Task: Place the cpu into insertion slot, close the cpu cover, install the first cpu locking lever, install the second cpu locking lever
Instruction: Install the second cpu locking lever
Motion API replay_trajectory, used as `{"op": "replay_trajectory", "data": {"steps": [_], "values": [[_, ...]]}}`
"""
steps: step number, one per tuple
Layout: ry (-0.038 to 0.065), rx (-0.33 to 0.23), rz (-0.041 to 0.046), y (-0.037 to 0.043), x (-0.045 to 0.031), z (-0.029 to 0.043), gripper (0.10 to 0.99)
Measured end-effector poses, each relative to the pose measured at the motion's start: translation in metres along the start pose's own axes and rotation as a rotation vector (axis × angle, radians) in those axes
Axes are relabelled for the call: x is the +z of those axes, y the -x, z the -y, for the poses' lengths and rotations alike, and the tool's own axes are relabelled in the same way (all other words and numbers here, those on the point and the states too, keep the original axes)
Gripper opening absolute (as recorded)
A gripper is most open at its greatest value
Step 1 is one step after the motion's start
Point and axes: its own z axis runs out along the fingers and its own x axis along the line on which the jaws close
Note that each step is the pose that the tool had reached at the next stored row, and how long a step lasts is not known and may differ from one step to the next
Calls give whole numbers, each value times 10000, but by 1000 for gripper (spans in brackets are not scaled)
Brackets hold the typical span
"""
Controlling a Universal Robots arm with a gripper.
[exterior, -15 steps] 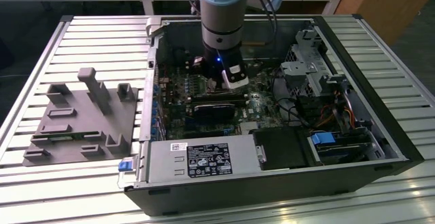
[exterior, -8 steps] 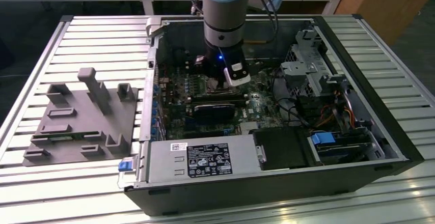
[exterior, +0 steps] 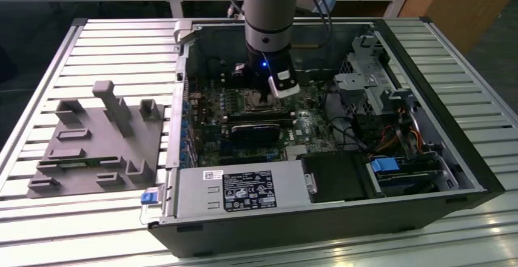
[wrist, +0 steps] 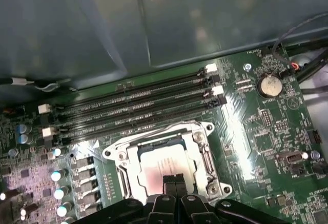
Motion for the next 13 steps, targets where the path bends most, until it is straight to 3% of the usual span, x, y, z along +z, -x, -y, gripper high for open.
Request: {"op": "replay_trajectory", "data": {"steps": [5,13], "values": [[-29,-3,9,-9,2,-36,102],[-35,-3,15,-11,-68,-57,102]]}}
